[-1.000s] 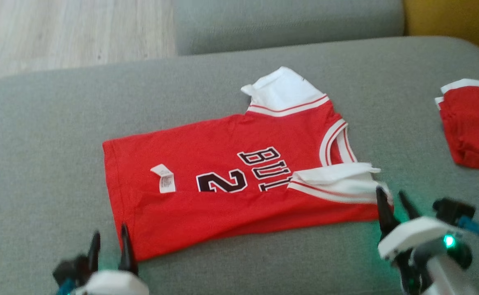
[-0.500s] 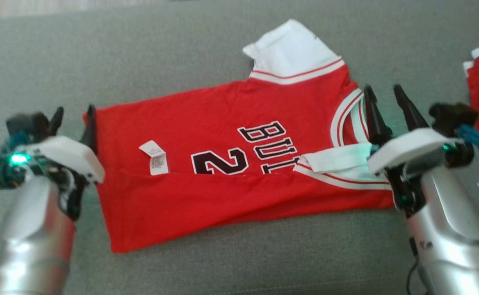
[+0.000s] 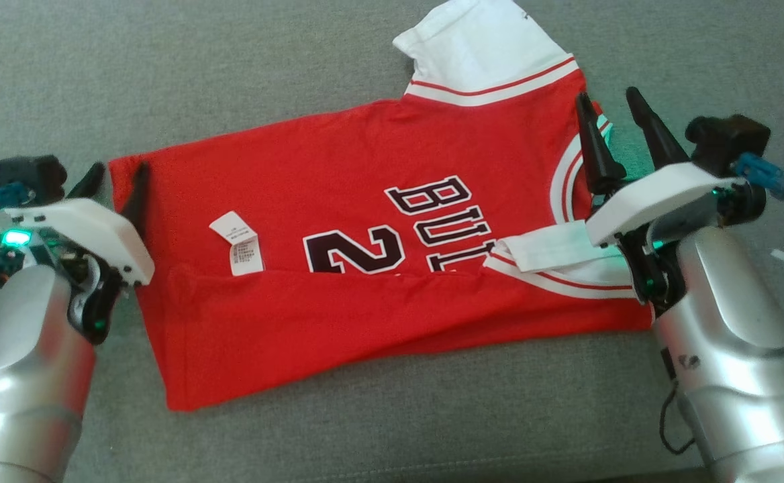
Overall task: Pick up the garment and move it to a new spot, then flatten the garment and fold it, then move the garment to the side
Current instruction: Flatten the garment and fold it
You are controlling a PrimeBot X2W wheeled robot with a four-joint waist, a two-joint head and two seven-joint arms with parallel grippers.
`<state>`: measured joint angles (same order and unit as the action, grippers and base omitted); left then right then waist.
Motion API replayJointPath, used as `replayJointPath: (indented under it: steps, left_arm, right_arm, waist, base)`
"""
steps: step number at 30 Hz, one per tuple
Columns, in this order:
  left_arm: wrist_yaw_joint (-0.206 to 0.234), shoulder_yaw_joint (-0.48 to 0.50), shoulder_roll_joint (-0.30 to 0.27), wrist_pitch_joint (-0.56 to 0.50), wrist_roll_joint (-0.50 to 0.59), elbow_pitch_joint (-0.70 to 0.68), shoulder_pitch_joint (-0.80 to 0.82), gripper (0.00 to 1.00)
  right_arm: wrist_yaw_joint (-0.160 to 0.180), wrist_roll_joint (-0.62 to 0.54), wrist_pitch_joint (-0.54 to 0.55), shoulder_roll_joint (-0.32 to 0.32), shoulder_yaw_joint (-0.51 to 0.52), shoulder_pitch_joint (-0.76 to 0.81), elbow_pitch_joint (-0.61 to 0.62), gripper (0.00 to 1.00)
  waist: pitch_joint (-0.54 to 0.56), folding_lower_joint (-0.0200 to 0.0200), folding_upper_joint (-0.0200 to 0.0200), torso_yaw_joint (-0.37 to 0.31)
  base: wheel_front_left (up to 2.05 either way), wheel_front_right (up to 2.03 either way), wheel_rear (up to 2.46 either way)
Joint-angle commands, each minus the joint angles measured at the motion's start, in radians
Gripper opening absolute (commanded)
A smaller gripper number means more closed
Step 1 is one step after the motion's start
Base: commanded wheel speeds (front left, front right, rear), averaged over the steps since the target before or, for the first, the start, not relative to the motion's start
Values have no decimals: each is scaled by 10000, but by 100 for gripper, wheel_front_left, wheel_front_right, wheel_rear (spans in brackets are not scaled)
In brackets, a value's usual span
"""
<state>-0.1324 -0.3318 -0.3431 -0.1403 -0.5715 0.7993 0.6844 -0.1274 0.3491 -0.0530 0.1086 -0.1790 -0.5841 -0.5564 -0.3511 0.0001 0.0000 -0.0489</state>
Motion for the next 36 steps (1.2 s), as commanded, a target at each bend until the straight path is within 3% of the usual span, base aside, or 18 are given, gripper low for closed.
replayJointPath:
  steps: [1,7,22,32,33,34,36]
  left_arm:
    - [19,155,-558,120,-50,-176,422,0]
    - [19,-277,-465,1059,-199,-274,727,0]
    - [18,-1953,785,2592,-236,-895,2069,0]
    - [18,-2820,1338,3164,-683,-480,2457,0]
    - [18,-2880,1340,3203,-737,-427,2471,0]
    - [18,-2942,1342,3239,-788,-378,2486,0]
    - [18,-3049,1338,3321,-895,-297,2532,0]
  right_arm:
    - [-33,-69,-62,10,-235,-377,291,100]
    - [-33,-181,768,548,-354,-1309,-217,100]
    - [-33,-703,3335,1861,-538,-4705,-2848,100]
    - [-33,-1481,4117,1880,-546,-5702,-4606,98]
    - [-33,-1567,4153,1868,-537,-5716,-4754,79]
    - [-33,-1616,4120,1848,-510,-5731,-4853,71]
    - [-33,-1644,3886,1806,-431,-5776,-4948,13]
  waist:
    - [-51,-1,0,36]
    - [-241,-1,0,393]
    - [-1164,-1,0,2682]
    - [-1481,-1,0,3202]
    - [-1474,-1,0,3194]
    - [-1462,-1,0,3191]
    - [-1445,-1,0,3179]
  base:
    - [0,0,0]
    - [0,0,0]
    - [0,0,0]
    - [0,0,0]
    - [0,0,0]
    - [0,0,0]
    - [0,0,0]
